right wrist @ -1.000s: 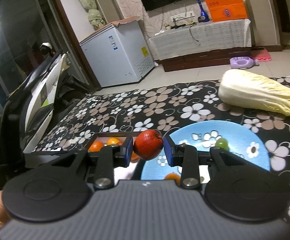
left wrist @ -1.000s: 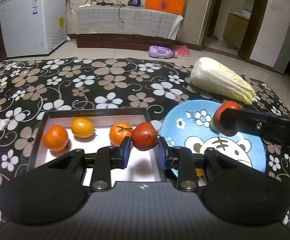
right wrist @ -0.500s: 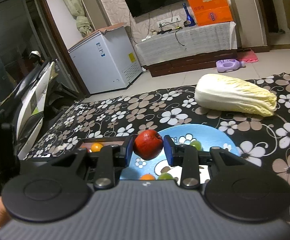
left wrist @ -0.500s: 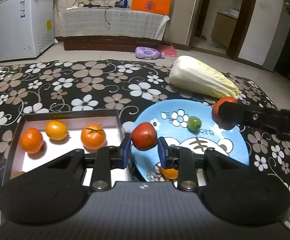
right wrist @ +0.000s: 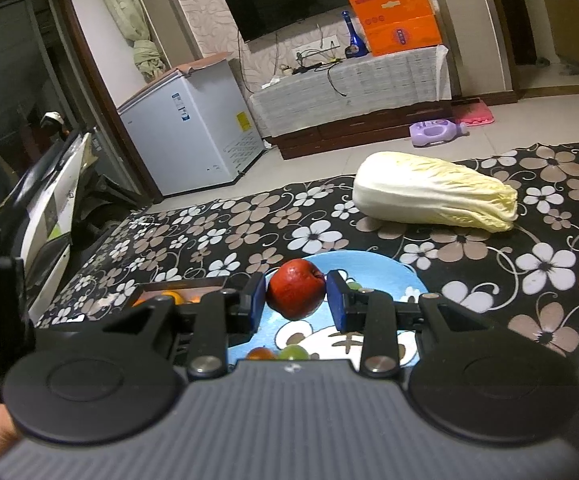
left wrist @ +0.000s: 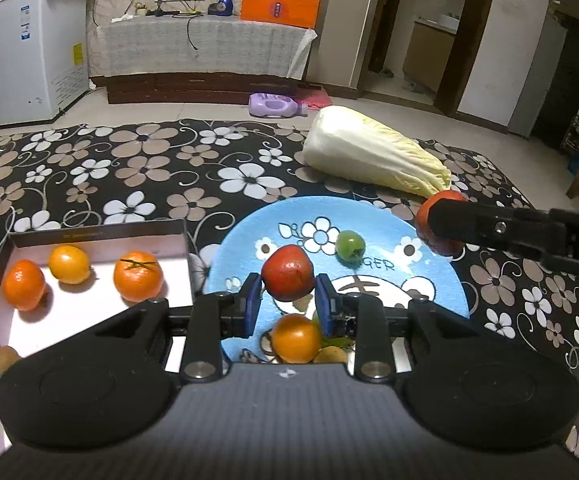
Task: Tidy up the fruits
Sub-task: 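Carry both red tomatoes in both grippers over the blue plate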
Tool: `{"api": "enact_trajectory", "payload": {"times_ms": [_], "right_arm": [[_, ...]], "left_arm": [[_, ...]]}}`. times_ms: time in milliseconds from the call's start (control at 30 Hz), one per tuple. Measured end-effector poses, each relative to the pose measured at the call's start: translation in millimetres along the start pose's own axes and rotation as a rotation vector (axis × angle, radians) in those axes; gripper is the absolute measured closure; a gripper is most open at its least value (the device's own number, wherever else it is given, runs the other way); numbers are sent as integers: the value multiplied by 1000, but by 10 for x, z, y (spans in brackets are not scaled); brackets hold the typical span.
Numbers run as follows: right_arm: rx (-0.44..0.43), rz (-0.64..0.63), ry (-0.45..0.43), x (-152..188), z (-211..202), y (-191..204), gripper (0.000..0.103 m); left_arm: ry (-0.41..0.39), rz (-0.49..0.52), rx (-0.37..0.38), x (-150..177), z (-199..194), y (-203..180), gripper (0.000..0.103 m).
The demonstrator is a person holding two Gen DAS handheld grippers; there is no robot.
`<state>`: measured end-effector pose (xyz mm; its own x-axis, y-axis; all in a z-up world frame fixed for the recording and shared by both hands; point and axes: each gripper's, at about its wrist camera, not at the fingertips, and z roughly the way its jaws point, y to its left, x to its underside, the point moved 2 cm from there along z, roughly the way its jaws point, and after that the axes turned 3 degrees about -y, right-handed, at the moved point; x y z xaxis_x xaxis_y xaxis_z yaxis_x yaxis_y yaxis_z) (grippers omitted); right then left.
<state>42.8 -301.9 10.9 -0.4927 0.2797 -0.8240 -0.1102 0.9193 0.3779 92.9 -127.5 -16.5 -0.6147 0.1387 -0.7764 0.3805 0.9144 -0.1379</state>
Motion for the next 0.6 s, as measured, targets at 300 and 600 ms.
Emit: {"api": "enact_trajectory", "payload": {"times_ms": [300,600], "right_arm": [[47,-7,14,26,-19,-120,67],[83,-15,30,60,-8,-180,67]], "left_arm": [[17,25,39,43,131,-186,69],[24,57,77,81,226,-404,69]]}}
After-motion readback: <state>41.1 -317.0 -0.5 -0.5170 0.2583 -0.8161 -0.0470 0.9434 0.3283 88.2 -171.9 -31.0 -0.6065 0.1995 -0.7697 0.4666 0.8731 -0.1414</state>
